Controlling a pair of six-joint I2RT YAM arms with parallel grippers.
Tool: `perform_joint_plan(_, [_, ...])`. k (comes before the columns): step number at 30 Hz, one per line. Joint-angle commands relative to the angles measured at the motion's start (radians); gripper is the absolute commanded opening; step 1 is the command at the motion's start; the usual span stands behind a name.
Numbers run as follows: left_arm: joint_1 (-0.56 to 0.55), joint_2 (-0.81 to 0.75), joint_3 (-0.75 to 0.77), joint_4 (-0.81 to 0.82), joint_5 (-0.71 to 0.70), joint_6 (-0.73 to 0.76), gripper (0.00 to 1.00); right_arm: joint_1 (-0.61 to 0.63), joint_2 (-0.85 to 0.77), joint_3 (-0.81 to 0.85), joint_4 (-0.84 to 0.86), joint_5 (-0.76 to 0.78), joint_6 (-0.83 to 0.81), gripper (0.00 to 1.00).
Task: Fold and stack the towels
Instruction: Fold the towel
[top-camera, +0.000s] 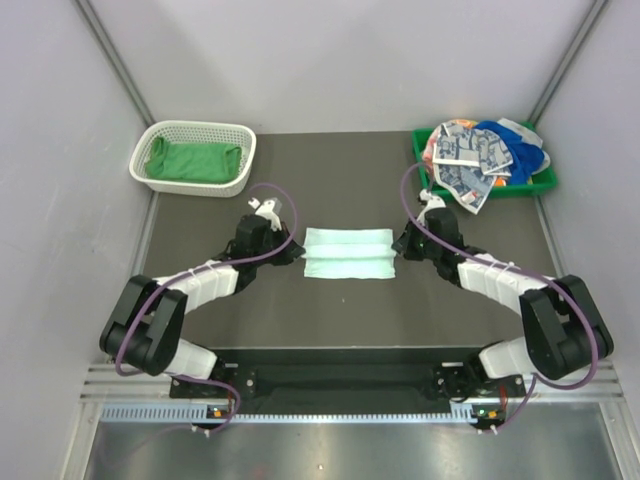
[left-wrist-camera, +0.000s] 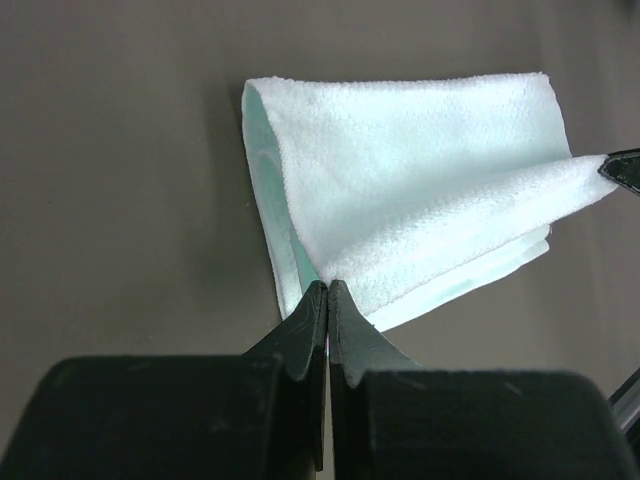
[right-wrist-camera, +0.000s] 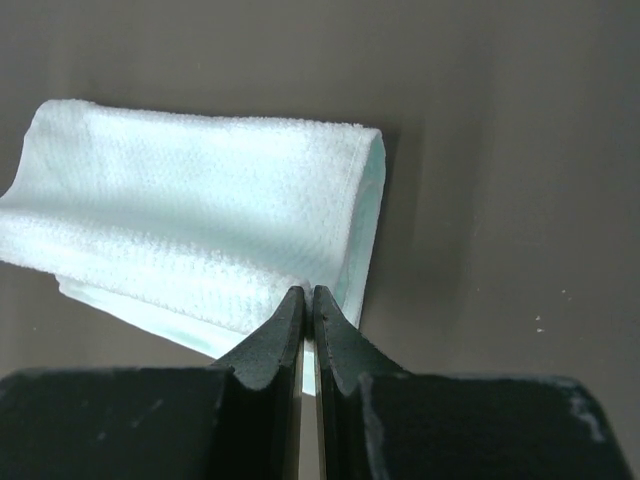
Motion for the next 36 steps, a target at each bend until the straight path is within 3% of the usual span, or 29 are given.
perform_joint_plan(1, [0.0, -0.034, -0.018, 0.068, -0.009, -0.004, 0.0, 0.012, -0.042, -0.008, 0.041, 0.038, 0.002, 0.05])
perform_joint_plan(7, [-0.007, -0.019, -0.033, 0.067, -0.003, -0.004, 0.0, 0.018, -0.048, -0.042, 0.056, 0.033, 0.011, 0.08])
perform_joint_plan(9, [-0.007, -0.02, -0.04, 0.061, -0.004, -0.007, 0.02, 0.026, -0.053, -0.061, 0.067, 0.031, 0.017, 0.13])
perform_joint_plan(12, [-0.008, -0.036, -0.05, 0.053, -0.009, -0.016, 0.15, 0.035, -0.066, -0.076, 0.069, 0.033, 0.023, 0.2])
perform_joint_plan(16, [-0.01, -0.086, -0.047, 0.015, -0.013, -0.021, 0.4, 0.035, -0.115, -0.076, 0.028, 0.044, 0.023, 0.25])
perform_joint_plan(17, [-0.01, -0.094, -0.044, 0.006, -0.015, -0.017, 0.41, 0.035, -0.129, -0.076, 0.02, 0.048, 0.029, 0.28])
perform_joint_plan(24, [-0.017, -0.129, 0.008, -0.103, -0.073, -0.015, 0.4, 0.059, -0.131, -0.003, -0.095, 0.094, 0.02, 0.36])
perform_joint_plan(29, [-0.054, -0.024, 0.143, -0.321, -0.217, -0.013, 0.38, 0.107, -0.083, 0.042, -0.134, 0.157, 0.035, 0.38])
perform_joint_plan(36, [-0.109, 0.05, 0.183, -0.355, -0.23, -0.038, 0.42, 0.154, -0.031, 0.056, -0.178, 0.22, 0.043, 0.39])
